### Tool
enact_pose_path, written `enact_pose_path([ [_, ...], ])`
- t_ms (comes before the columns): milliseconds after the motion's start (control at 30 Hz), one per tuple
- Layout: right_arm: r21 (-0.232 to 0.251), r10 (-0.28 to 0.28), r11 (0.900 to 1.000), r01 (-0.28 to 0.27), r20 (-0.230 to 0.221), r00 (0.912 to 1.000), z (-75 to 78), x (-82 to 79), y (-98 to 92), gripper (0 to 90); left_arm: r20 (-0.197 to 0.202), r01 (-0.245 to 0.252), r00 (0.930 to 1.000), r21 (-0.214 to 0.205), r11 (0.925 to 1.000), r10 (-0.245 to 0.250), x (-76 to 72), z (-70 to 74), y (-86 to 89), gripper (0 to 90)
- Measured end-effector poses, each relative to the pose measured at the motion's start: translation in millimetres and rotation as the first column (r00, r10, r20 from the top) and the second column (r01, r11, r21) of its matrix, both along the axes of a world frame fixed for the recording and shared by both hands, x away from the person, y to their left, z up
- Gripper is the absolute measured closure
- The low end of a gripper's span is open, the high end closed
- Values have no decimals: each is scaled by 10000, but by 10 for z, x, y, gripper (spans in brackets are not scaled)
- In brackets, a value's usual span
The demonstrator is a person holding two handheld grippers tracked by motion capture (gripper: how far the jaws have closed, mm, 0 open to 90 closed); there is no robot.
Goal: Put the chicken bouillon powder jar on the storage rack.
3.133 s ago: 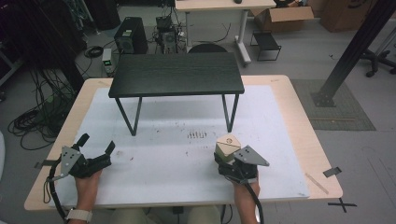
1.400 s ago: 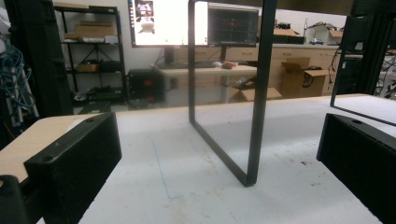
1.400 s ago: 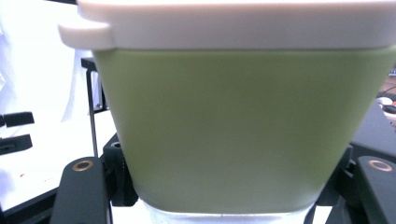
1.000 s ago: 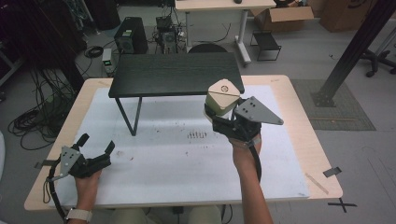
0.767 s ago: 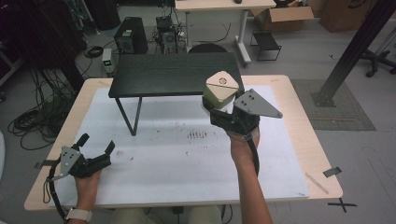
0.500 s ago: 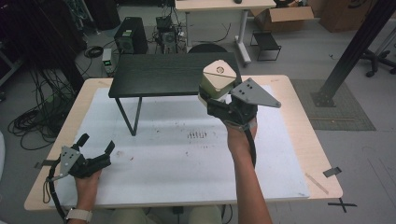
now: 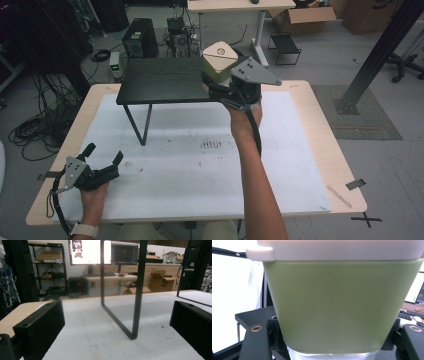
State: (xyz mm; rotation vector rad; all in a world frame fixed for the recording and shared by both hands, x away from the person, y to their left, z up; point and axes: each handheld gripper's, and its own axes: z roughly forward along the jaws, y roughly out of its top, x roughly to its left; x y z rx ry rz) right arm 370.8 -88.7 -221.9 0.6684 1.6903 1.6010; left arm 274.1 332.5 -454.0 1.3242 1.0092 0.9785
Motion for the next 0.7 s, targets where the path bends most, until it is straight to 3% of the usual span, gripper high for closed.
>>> enact_pose_path([
  [533, -40, 68, 10000, -70, -556, 9984, 82, 505, 375, 294, 1, -1, 10000, -20, 10000, 1, 1, 0, 0, 2],
  [700, -307, -11, 9995, -13, -776, 9970, 104, 656, 488, 294, -1, 5, 10000, -32, 10000, -5, 1, 0, 3, 2],
])
